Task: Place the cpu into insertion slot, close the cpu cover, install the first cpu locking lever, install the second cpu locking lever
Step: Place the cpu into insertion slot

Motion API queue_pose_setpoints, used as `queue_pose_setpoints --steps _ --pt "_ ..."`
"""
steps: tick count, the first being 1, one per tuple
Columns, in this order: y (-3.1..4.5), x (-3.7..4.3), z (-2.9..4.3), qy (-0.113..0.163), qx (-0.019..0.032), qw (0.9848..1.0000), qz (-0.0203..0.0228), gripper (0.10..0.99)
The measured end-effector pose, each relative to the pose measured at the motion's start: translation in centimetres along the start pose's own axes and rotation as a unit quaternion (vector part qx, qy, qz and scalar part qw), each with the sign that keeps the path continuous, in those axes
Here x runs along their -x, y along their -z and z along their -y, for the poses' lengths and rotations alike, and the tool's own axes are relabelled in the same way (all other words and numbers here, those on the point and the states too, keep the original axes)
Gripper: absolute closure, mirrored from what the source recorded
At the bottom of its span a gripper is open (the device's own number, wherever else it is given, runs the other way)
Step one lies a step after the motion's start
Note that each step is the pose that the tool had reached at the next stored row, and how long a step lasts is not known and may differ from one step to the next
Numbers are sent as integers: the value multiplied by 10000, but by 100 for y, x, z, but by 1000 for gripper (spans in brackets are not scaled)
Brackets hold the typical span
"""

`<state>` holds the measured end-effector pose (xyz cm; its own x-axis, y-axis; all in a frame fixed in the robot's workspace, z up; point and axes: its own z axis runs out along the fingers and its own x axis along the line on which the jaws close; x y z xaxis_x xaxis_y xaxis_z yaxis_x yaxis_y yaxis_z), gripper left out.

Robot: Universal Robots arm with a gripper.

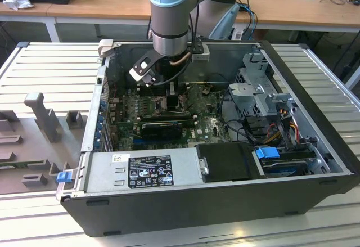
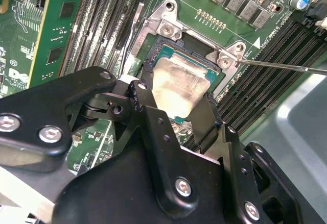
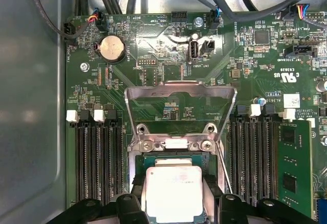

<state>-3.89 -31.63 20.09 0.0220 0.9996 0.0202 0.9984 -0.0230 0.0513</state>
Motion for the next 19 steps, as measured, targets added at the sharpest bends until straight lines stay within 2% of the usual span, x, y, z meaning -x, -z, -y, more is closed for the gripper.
queue_pose_setpoints --steps 9,19 --pt "6 2 1 -136 2 9999 8 557" --pt "-10 3 0 -148 5 9999 10 545"
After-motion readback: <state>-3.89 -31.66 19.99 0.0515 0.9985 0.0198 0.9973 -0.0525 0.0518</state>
